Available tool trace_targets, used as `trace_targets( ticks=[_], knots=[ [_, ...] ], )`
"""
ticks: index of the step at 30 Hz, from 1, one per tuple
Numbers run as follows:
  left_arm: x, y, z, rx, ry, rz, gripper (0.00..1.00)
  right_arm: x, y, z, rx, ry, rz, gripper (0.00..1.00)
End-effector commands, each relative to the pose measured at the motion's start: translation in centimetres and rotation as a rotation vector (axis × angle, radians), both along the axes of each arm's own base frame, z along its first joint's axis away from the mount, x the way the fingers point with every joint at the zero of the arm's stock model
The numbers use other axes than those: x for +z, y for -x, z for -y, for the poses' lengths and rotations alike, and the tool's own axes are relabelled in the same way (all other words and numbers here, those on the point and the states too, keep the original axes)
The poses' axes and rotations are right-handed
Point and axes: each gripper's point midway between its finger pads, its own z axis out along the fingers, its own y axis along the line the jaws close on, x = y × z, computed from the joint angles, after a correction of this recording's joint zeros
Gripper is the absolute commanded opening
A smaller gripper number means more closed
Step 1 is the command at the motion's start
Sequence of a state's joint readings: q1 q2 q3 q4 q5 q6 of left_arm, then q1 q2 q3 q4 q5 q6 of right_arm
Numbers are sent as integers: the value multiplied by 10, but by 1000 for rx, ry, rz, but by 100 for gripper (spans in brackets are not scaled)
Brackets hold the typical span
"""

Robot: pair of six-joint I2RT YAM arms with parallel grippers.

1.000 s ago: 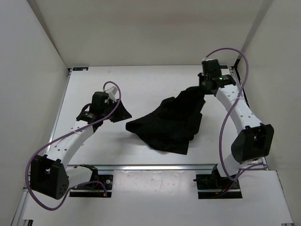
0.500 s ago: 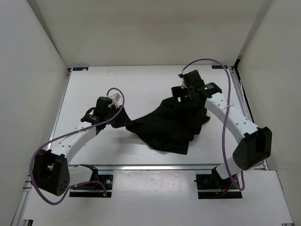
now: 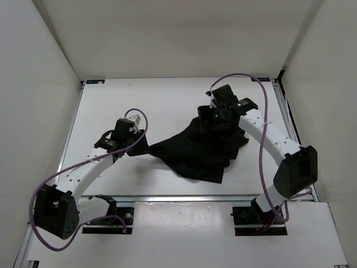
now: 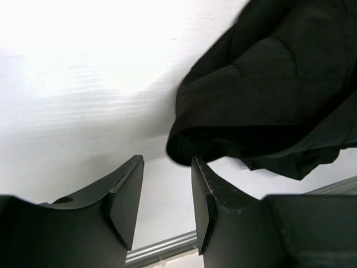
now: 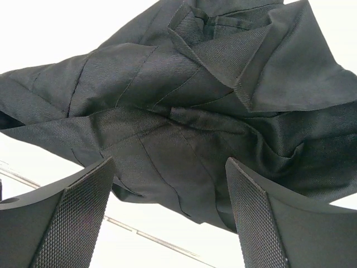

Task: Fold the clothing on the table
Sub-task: Flatten the skirt out

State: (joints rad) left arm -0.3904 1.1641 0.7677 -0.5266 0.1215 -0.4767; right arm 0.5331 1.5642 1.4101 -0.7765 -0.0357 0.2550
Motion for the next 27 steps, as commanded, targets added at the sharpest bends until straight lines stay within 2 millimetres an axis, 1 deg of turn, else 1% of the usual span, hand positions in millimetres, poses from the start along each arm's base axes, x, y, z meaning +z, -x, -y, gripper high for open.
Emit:
trace_targets(
  ticks=[1,2,4,5,6,7,8,11,12,14,15,17,18,19,20,21,22,23,24,25,26,27],
  knots=[
    [34,-9,-16,59,-39,94,51,0,-2,-7,12,-28,-10,85],
    [44,-11,-17,62,-25,113,51,-2,0,-8,13,-25,-22,84],
    [51,-15,-14,59,-16,131,52,-2,0,-11,12,-33,-23,84],
    [49,-14,-14,49,-25,129,53,-2,2,-12,17,-31,-29,85],
    [46,-15,-10,45,-12,120,53,-4,-1,-11,16,-31,-28,84],
    [39,-11,-9,37,-14,104,53,-5,-1,-14,18,-31,-31,84],
    [34,-10,-8,31,-16,95,53,1,-3,-12,20,-33,-18,84],
    [22,-5,-6,32,-10,78,53,3,-5,-12,17,-28,-13,84],
    [15,-4,-8,40,-17,66,53,5,-5,-13,18,-30,-9,84],
    [8,-4,-11,50,-33,61,53,5,-6,-11,12,-29,-10,85],
    [2,-2,-13,50,-47,60,53,7,-4,-12,12,-34,-9,84],
    [-13,2,-10,31,-42,34,53,9,-6,-11,9,-38,0,84],
    [-21,3,-7,21,-25,26,53,9,-5,-11,11,-35,-3,84],
    [-21,2,3,5,31,31,53,8,-6,-9,4,-41,-9,83],
    [-21,0,14,-22,93,45,52,11,-5,-12,10,-47,-6,84],
    [-30,5,18,-20,125,12,52,11,-8,-10,3,-45,0,83],
    [-25,7,32,-58,191,18,47,11,-7,-10,7,-47,-8,83],
    [-21,4,42,-84,237,25,37,12,-8,-11,6,-47,-5,82],
    [-22,2,47,-92,250,16,26,9,-9,-9,10,-38,-9,82],
    [-12,-8,52,-96,255,44,8,9,-9,-10,9,-45,-12,82],
    [-18,-12,51,-92,231,29,0,11,-7,-9,13,-45,-11,80],
    [-7,-29,53,-80,224,48,0,11,-7,-8,10,-43,-3,80]
  ],
)
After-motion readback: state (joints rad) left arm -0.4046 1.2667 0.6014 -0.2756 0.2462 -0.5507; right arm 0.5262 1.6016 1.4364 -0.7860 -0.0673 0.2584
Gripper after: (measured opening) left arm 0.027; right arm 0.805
